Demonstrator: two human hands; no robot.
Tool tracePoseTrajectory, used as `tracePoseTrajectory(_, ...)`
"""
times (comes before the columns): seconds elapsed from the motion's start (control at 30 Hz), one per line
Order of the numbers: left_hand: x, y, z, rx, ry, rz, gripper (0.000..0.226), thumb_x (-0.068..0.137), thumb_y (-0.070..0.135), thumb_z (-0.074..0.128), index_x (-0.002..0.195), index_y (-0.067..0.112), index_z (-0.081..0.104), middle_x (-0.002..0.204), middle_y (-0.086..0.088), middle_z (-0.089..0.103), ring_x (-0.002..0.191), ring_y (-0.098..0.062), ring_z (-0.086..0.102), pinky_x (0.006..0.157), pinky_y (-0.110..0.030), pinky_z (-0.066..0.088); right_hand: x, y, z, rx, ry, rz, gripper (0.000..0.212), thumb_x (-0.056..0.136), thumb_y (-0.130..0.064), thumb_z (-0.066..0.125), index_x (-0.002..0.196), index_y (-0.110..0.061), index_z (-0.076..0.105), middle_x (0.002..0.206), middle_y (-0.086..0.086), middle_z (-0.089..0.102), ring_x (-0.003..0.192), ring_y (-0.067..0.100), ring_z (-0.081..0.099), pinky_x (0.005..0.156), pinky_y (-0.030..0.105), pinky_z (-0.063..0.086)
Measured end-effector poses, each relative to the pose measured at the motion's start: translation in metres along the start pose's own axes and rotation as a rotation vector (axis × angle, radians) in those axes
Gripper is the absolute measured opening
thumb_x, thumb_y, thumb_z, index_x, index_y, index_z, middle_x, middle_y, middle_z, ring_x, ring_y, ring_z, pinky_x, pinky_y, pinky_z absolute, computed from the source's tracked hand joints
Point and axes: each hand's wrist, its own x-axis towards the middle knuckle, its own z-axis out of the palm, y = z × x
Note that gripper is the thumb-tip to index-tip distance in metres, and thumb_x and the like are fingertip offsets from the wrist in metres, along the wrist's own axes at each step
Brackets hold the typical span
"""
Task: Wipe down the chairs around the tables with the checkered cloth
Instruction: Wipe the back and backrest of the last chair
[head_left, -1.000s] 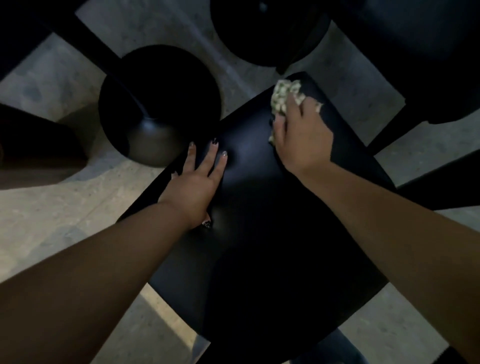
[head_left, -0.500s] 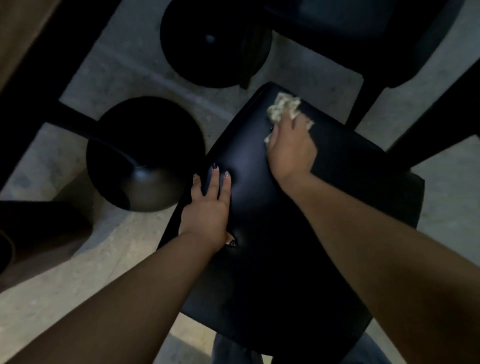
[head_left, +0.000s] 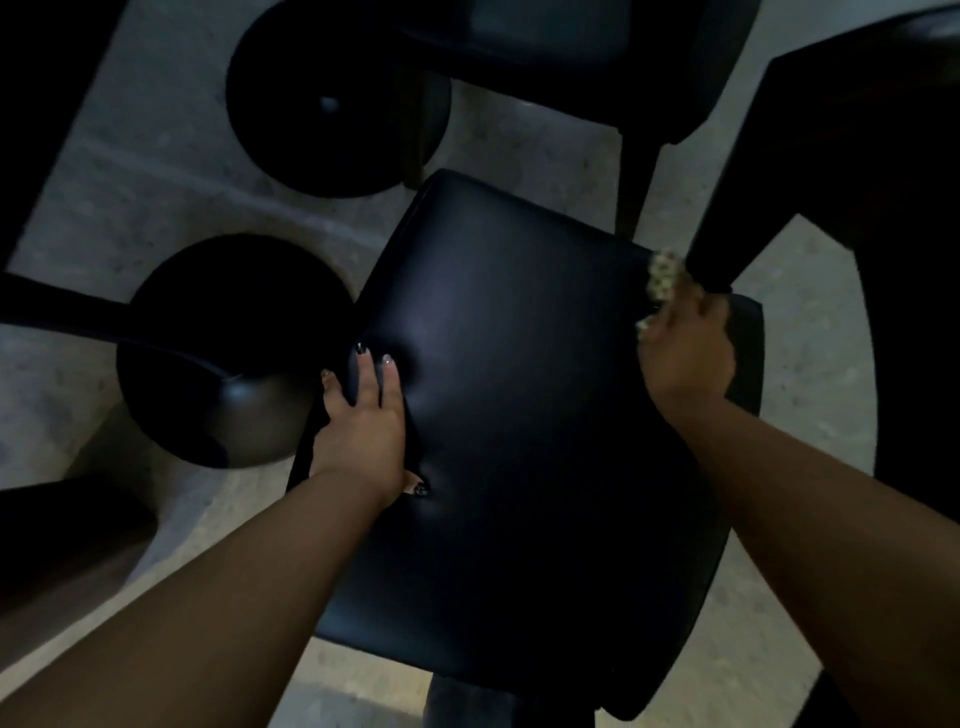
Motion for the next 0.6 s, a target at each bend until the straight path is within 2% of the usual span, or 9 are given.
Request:
tracePoseTrajectory(0.1, 0.001, 0.001, 0.000, 0.001, 0.005, -0.003, 0.137, 0.067, 0.052, 0.081, 0.150, 0.013, -0.021, 0.157, -0.009, -0.029, 0.144, -0.047, -0.008, 0.108, -0.047, 0.036, -0.006, 0.042, -0.006, 0.088, 0.056, 0.265, 0.042, 0.097, -0.027, 0.045, 0.132, -0.005, 0.044, 0.129, 0.026, 0.041, 0.099, 0.045, 0.054, 0.082, 0.046, 0.043)
tracePoseTrajectory(0.17, 0.002, -0.001, 0.002, 0.014, 0.011, 0.005, 0.137, 0.067, 0.054, 0.080, 0.151, 0.013, -0.020, 0.157, -0.009, -0.028, 0.144, -0.048, -0.007, 0.109, -0.048, 0.034, -0.010, 0.050, -0.006, 0.128, 0.110, 0.412, 0.040, 0.099, -0.025, 0.040, 0.133, -0.006, 0.045, 0.130, 0.026, 0.042, 0.101, 0.044, 0.052, 0.083, 0.045, 0.040)
tracePoseTrajectory(0.23, 0.003, -0.003, 0.004, 0.032, 0.018, 0.009, 0.138, 0.066, 0.057, 0.079, 0.151, 0.013, -0.021, 0.157, -0.010, -0.027, 0.144, -0.049, -0.004, 0.109, -0.048, 0.033, -0.008, 0.048, -0.005, 0.163, 0.140, 0.488, 0.040, 0.099, -0.025, 0.039, 0.134, -0.006, 0.045, 0.131, 0.024, 0.042, 0.104, 0.043, 0.051, 0.085, 0.044, 0.039)
tracePoseTrajectory(0.33, 0.006, -0.002, 0.006, 0.063, 0.030, 0.013, 0.139, 0.066, 0.060, 0.078, 0.150, 0.012, -0.022, 0.157, -0.012, -0.027, 0.143, -0.050, -0.002, 0.109, -0.048, 0.034, 0.001, 0.037, -0.003, 0.196, 0.133, 0.573, 0.046, 0.096, -0.029, 0.049, 0.135, -0.005, 0.043, 0.137, 0.022, 0.041, 0.118, 0.039, 0.047, 0.095, 0.043, 0.035)
tracePoseTrajectory(0.4, 0.006, -0.001, 0.005, 0.074, 0.023, 0.014, 0.139, 0.066, 0.061, 0.076, 0.149, 0.010, -0.022, 0.157, -0.014, -0.027, 0.142, -0.052, -0.001, 0.108, -0.048, 0.035, 0.003, 0.022, 0.000, 0.179, 0.132, 0.577, 0.054, 0.096, -0.032, 0.051, 0.140, -0.004, 0.037, 0.142, 0.020, 0.038, 0.126, 0.035, 0.042, 0.099, 0.039, 0.030)
tracePoseTrajectory(0.5, 0.005, 0.000, 0.002, 0.098, 0.018, 0.023, 0.137, 0.068, 0.062, 0.074, 0.148, 0.008, -0.023, 0.156, -0.016, -0.027, 0.142, -0.053, 0.000, 0.106, -0.047, 0.038, 0.001, -0.018, 0.009, 0.199, 0.134, 0.560, 0.065, 0.096, -0.034, 0.050, 0.147, -0.004, 0.023, 0.144, 0.017, 0.036, 0.125, 0.033, 0.043, 0.094, 0.040, 0.039)
tracePoseTrajectory(0.53, 0.005, 0.000, 0.002, 0.111, 0.018, 0.027, 0.136, 0.069, 0.062, 0.073, 0.148, 0.007, -0.022, 0.157, -0.017, -0.026, 0.142, -0.053, 0.001, 0.105, -0.047, 0.038, -0.001, -0.035, 0.012, 0.214, 0.125, 0.552, 0.067, 0.095, -0.034, 0.052, 0.148, -0.005, 0.022, 0.143, 0.016, 0.036, 0.123, 0.034, 0.045, 0.091, 0.042, 0.042)
tracePoseTrajectory(0.6, 0.004, 0.000, 0.001, 0.143, 0.019, 0.035, 0.135, 0.070, 0.064, 0.072, 0.148, 0.005, -0.022, 0.157, -0.019, -0.024, 0.142, -0.053, 0.003, 0.106, -0.046, 0.038, -0.005, -0.072, 0.020, 0.221, 0.118, 0.455, 0.058, 0.092, -0.030, 0.054, 0.142, -0.008, 0.036, 0.140, 0.015, 0.039, 0.114, 0.035, 0.053, 0.084, 0.041, 0.046)
